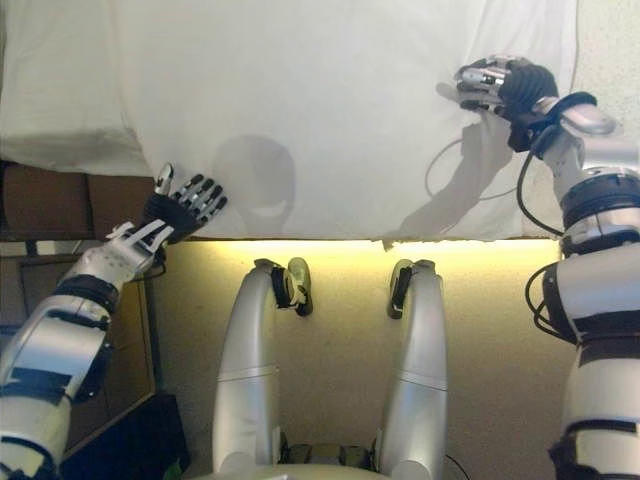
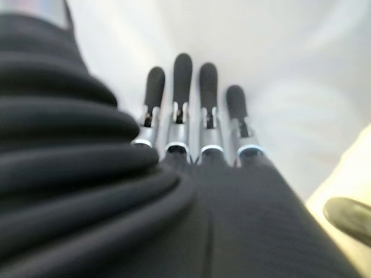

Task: Make the bed neatly

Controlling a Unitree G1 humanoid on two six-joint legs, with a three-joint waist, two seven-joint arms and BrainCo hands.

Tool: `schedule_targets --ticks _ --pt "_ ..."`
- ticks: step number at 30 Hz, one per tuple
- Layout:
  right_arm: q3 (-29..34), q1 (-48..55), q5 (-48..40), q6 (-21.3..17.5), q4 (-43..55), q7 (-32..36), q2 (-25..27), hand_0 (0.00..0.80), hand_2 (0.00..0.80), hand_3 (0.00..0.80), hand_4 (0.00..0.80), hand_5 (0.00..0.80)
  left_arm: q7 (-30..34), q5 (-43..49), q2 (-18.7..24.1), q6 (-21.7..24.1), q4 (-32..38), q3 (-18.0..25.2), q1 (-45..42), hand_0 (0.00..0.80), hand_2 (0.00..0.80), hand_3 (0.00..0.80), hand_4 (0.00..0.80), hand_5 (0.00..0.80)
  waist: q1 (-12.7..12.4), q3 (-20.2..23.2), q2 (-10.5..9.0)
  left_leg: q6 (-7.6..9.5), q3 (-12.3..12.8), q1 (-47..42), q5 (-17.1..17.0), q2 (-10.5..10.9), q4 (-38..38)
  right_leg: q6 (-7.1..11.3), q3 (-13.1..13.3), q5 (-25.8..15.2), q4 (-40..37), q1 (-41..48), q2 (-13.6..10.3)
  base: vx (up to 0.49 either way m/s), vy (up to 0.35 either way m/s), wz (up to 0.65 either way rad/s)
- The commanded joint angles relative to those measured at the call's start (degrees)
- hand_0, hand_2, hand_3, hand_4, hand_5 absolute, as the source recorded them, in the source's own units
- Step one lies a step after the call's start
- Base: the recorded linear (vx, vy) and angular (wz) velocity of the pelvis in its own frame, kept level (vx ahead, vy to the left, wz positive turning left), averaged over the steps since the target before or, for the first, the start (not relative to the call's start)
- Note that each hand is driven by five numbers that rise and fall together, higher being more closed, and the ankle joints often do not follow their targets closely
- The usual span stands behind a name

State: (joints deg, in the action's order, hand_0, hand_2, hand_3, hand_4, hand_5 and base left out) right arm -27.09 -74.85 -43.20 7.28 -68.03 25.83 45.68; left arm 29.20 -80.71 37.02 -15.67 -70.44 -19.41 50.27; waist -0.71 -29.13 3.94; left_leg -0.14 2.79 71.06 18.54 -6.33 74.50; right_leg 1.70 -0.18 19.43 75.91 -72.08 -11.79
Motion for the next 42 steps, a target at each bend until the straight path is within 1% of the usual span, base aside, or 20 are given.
schedule_targets --ticks 1,2,4,10,17,21,25,28,31,33,35,40,42 --pt "-4.0 13.5 9.4 8.6 -10.1 1.2 -1.5 0.0 0.0 0.0 0.0 0.0 0.4 -0.3 -0.4 0.5 -4.8 4.8 -2.7 0.0 0.0 0.0 0.0 0.0 0.0 -0.6 0.84 0.59 -0.6 -3.7 1.1 2.0 -5.8 -2.14 -0.6 -0.6 -4.9 3.7 -0.2 -0.044 -0.016 0.03" --pt "-3.6 14.6 9.2 9.1 -10.5 1.5 -1.4 0.0 0.0 0.0 0.0 0.0 0.5 0.0 -0.6 0.3 -5.1 5.4 -3.7 0.0 0.0 0.0 0.0 0.0 0.0 -0.6 0.93 0.56 -0.6 -4.0 1.2 2.0 -6.1 -2.14 -0.7 -0.5 -5.2 3.9 -0.2 -0.044 -0.012 0.04" --pt "-2.5 16.9 9.9 9.1 -11.0 1.9 -1.3 0.0 0.0 0.0 0.0 0.0 0.5 0.2 -0.8 0.2 -5.5 6.2 -5.6 0.0 0.0 0.0 0.0 0.0 0.0 -0.6 1.06 0.41 -0.4 -4.3 1.0 2.0 -6.5 -2.12 -0.8 -0.6 -5.4 4.2 -0.1 -0.041 -0.006 0.04" --pt "1.2 22.9 9.0 7.9 -11.8 2.7 -0.9 0.0 0.0 0.0 0.0 0.0 -0.8 -0.7 -1.3 -0.4 -5.7 9.2 -11.0 0.0 0.0 0.0 0.0 0.0 0.0 -0.6 1.17 0.28 -0.5 -4.7 1.0 2.1 -7.3 -2.09 -1.0 -0.5 -6.1 4.6 0.4 -0.054 -0.014 0.02" --pt "4.9 28.1 9.0 7.2 -10.9 2.6 -1.0 0.0 0.0 0.0 0.0 0.0 0.4 -0.2 -3.2 -0.9 -5.4 12.1 -17.5 0.0 0.0 0.0 0.0 0.0 -0.2 -0.6 1.18 0.03 -0.2 -6.8 0.7 1.9 -9.6 -1.82 -1.6 -0.8 -8.0 6.7 0.7 -0.044 -0.033 -0.05" --pt "6.5 30.8 8.7 6.4 -10.9 2.2 -1.4 0.0 0.0 0.0 0.0 0.0 0.5 0.0 -4.0 -0.5 -4.5 12.6 -19.9 0.0 0.0 0.0 0.0 0.0 -0.3 -0.4 1.16 -0.26 0.2 -9.3 0.5 1.5 -11.4 -1.69 -1.8 -0.9 -9.9 9.3 0.8 -0.022 -0.039 0.01" --pt "8.6 34.1 7.3 5.2 -10.5 1.2 -2.3 0.0 0.0 0.0 0.0 0.0 0.9 -0.1 -4.8 0.5 -3.5 13.1 -22.7 0.0 0.0 0.0 0.0 0.0 -0.3 1.0 1.04 -0.99 0.9 -13.2 0.1 0.9 -14.2 -1.53 -2.3 -1.4 -13.1 13.3 0.6 0.028 -0.043 0.01" --pt "10.4 37.3 5.8 4.0 -9.8 1.1 -3.4 0.0 0.0 0.0 0.0 0.0 0.8 1.5 -5.7 0.5 -2.9 13.4 -25.2 0.0 0.0 0.0 0.0 0.0 -0.2 2.4 0.79 -1.37 1.4 -17.3 -0.2 0.8 -17.3 -1.27 -2.8 -2.2 -16.2 17.2 0.6 0.068 -0.057 0.02" --pt "12.6 41.5 5.7 2.8 -9.1 1.1 -5.1 0.0 0.0 0.0 0.0 0.0 1.2 4.1 -6.9 0.6 -2.8 14.2 -28.3 0.0 0.0 0.0 0.0 0.0 -0.5 4.2 0.27 -1.62 2.0 -22.2 -1.0 1.3 -21.4 -0.87 -3.9 -3.0 -19.8 21.9 0.4 0.122 -0.076 0.05" --pt "14.6 46.4 5.7 1.5 -8.7 1.2 -7.1 0.0 0.0 0.0 0.0 0.0 2.5 8.4 -8.0 0.5 -3.0 15.5 -31.9 0.0 0.0 0.0 0.0 0.0 -0.9 6.2 -0.42 -1.8 2.4 -27.1 -1.6 1.9 -25.3 -0.64 -5.2 -3.6 -23.4 26.7 -0.1 0.19 -0.102 0.1" --pt "16.0 49.7 5.4 1.0 -8.5 1.4 -8.6 0.0 0.0 0.0 0.0 0.0 2.9 10.7 -8.8 1.3 -3.3 16.3 -34.2 0.0 0.0 0.0 0.0 0.0 -1.2 7.4 -1.11 -1.97 2.5 -30.4 -2.2 2.3 -28.1 -0.53 -6.3 -4.3 -26.3 30.5 -0.4 0.186 -0.108 0.16" --pt "20.6 58.7 7.0 0.2 -8.5 1.7 -13.4 0.0 0.0 0.0 0.0 0.0 3.8 18.8 -11.1 3.8 -3.6 20.0 -40.7 0.0 0.0 0.0 0.0 0.0 -2.4 11.4 -3.1 -2.11 2.3 -42.8 -4.9 3.0 -39.3 0.26 -8.8 -6.0 -37.9 44.2 -0.8 0.233 -0.082 0.13" --pt "22.3 61.7 6.6 -1.2 -9.3 2.5 -15.6 0.0 0.0 0.0 0.0 0.0 3.8 22.0 -12.4 5.0 -3.8 21.1 -42.6 0.0 0.0 0.0 0.0 0.0 -2.7 13.4 -3.7 -2.06 2.4 -47.9 -6.1 3.4 -43.8 0.81 -9.8 -6.8 -42.6 49.7 -0.8 0.224 -0.043 0.07"
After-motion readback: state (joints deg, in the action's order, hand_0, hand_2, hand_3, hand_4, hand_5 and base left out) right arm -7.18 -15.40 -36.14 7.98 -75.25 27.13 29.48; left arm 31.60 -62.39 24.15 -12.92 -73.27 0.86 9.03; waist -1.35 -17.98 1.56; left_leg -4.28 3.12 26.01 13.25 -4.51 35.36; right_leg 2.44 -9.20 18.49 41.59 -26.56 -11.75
